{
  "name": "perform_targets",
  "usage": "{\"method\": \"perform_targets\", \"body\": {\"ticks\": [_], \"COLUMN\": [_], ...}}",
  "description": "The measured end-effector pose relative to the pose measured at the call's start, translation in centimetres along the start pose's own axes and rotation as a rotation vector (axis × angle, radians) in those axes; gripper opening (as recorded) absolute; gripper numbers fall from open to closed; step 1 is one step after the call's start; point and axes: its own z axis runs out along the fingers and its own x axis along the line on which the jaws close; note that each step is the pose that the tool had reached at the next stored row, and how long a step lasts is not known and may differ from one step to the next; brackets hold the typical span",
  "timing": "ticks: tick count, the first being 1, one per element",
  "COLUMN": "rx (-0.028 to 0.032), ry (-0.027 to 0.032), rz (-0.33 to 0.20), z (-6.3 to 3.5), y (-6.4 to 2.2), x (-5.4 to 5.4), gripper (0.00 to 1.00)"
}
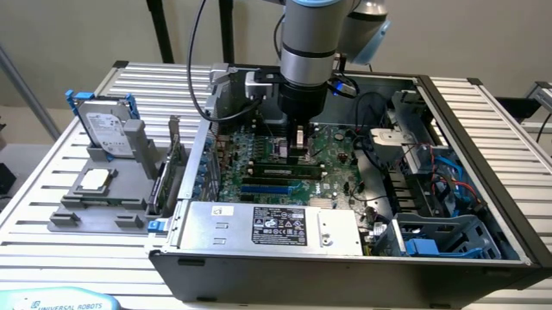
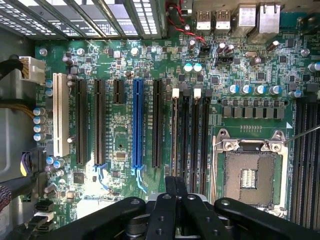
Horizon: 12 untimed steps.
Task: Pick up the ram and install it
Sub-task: 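Insert the ram into the slot, then press down the ram until it locks into place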
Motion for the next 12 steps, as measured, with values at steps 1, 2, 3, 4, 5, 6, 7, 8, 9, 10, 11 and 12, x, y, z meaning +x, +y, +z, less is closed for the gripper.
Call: {"method": "perform_targets", "body": {"ticks": [1,2,3,4,5,6,7,8,9,10,11,12], "rx": [-0.0001,-0.0001,-0.0001,-0.0001,-0.0001,-0.0001,-0.0001,-0.0001,-0.0001,-0.0002,-0.0001,-0.0002], "ry": [0.0001,0.0001,0.0002,0.0001,0.0001,0.0002,0.0001,0.0001,0.0002,0.0003,0.0002,0.0002], "rz": [0.000,0.000,0.000,0.000,0.000,0.000,0.000,0.000,0.000,0.000,0.000,0.000], "z": [0.00,-0.01,-0.01,-0.01,-0.01,-0.01,-0.01,-0.01,-0.01,0.00,0.03,0.06], "y": [0.00,0.00,0.00,0.00,0.00,0.00,0.00,0.00,0.00,0.00,0.02,0.05], "x": [0.00,0.00,0.00,0.00,0.00,0.00,0.00,0.00,0.00,0.00,-0.03,-0.06], "gripper": [0.11,0.11,0.11,0.11,0.11,0.11,0.11,0.11,0.11,0.11,0.11,0.11]}}
